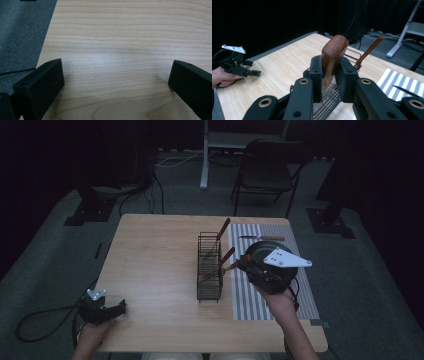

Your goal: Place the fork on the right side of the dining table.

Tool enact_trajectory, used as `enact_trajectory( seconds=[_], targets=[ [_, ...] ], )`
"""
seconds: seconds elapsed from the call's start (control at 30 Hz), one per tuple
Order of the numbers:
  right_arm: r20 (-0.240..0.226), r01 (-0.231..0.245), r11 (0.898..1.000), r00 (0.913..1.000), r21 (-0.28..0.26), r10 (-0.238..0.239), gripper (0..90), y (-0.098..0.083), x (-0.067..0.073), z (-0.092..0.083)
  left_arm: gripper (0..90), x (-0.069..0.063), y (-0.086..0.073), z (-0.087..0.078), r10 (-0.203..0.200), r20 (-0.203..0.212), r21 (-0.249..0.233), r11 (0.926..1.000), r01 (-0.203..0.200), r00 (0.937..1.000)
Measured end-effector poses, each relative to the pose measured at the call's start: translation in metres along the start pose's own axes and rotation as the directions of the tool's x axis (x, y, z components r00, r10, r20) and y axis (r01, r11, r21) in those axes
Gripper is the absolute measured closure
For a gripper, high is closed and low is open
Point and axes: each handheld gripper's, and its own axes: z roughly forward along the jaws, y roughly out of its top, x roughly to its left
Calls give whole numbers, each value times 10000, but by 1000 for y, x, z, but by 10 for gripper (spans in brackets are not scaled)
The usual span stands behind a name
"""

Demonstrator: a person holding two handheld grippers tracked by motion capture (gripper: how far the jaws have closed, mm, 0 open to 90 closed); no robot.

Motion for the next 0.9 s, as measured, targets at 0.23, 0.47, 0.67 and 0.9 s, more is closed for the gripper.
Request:
enact_trajectory(
  seconds=[0.23, 0.47, 0.67, 0.9],
  targets=[
    [348, 126, 9999, 9993, -68, -124, 764, 4, -7, -20, 6, 0, 0, 0, 9, 8, 2, 10000, -9, 10000],
    [686, -96, 9998, 9976, 178, 83, 764, -7, -17, -29, 6, 0, 0, 0, -34, 4, -23, 10000, 34, 10000],
    [966, -517, 9962, 9943, 696, 448, 764, -33, -33, -33, 6, 0, 0, 0, -7, 2, 4, 10000, 7, 10000],
    [1302, -1090, 9875, 9870, 1143, 939, 764, -65, -50, -37, 6, 0, 0, 0, -4, 2, 5, 10000, 4, 10000]
  ],
)
